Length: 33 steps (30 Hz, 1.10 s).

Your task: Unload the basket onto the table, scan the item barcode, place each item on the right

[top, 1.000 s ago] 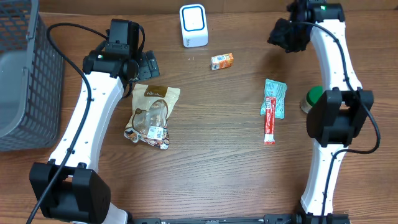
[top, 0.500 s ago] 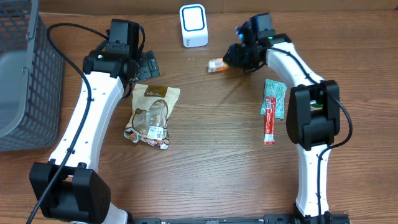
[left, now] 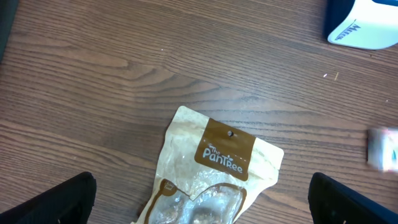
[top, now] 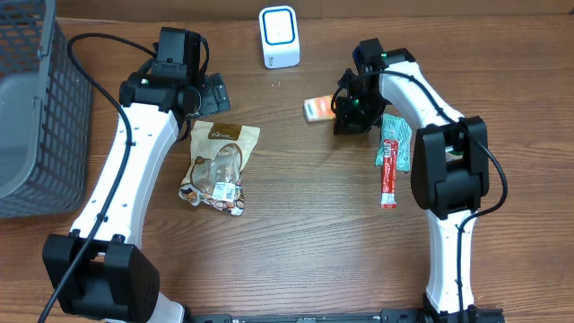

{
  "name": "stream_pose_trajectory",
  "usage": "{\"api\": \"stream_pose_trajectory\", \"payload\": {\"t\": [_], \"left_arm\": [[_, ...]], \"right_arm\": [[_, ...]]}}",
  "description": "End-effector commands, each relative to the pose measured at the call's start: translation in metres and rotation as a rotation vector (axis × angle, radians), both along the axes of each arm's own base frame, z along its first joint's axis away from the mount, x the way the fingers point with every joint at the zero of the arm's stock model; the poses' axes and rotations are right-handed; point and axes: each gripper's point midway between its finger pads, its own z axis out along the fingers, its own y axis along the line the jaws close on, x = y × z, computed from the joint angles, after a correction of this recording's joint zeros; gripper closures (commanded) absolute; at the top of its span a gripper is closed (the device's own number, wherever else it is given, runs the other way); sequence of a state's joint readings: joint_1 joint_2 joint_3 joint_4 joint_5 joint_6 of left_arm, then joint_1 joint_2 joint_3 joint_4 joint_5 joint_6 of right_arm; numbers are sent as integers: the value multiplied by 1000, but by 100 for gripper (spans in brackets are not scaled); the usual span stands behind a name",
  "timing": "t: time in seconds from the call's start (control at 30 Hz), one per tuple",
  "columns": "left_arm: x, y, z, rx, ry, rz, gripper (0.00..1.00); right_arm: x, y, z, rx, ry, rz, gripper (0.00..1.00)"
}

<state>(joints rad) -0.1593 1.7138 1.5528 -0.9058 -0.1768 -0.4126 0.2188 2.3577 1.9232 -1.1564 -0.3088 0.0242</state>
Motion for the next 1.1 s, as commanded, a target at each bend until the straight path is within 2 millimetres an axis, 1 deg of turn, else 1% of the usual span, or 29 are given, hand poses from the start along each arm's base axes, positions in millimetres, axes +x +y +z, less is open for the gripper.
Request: {"api": "stream_pose_trajectory", "payload": {"t": [0.0, 0.03, 0.07, 0.17, 0.23, 0.33, 0.43, 0.53, 0.67, 0.77, 0.87, 0.9, 1.0, 1.03, 1.07], "left_arm": [[3, 1, 6, 0, -17, 11, 0], [3, 1, 6, 0, -17, 11, 0], [3, 1, 6, 0, -17, 11, 0], [3, 1, 6, 0, -17, 11, 0], [3, 1, 6, 0, -17, 11, 0], [3, 1, 6, 0, -17, 11, 0], [3, 1, 6, 0, -17, 11, 0], [3, 1, 6, 0, -17, 11, 0], [3, 1, 6, 0, -17, 11, 0], [3, 1, 6, 0, -17, 11, 0], [3, 1, 6, 0, -17, 11, 0], [3, 1, 6, 0, -17, 11, 0], [3, 2, 6, 0, -17, 11, 0], [3, 1, 6, 0, -17, 11, 0], [3, 1, 6, 0, -16, 11, 1]], "right_arm": [[23, -7, 48, -43, -188, 42, 75], [30, -10, 50, -57, -216, 26, 72], [37, -12, 51, -60, -240, 4, 67], [54, -9, 53, -38, -290, -56, 50], [59, -2, 51, -32, -313, -45, 44], [62, 14, 46, -25, -338, -18, 34], [64, 19, 29, -112, -354, 2, 24], [64, 25, 9, -184, -361, 30, 21], [65, 34, -9, -255, -380, 56, 16], [63, 38, -14, -278, -384, 66, 13], [63, 38, -14, -284, -384, 67, 16], [63, 38, -14, -286, -383, 67, 18], [63, 37, -11, -285, -386, 63, 33], [65, 38, -7, -281, -393, 54, 37], [68, 39, 3, -271, -410, 32, 40]]}}
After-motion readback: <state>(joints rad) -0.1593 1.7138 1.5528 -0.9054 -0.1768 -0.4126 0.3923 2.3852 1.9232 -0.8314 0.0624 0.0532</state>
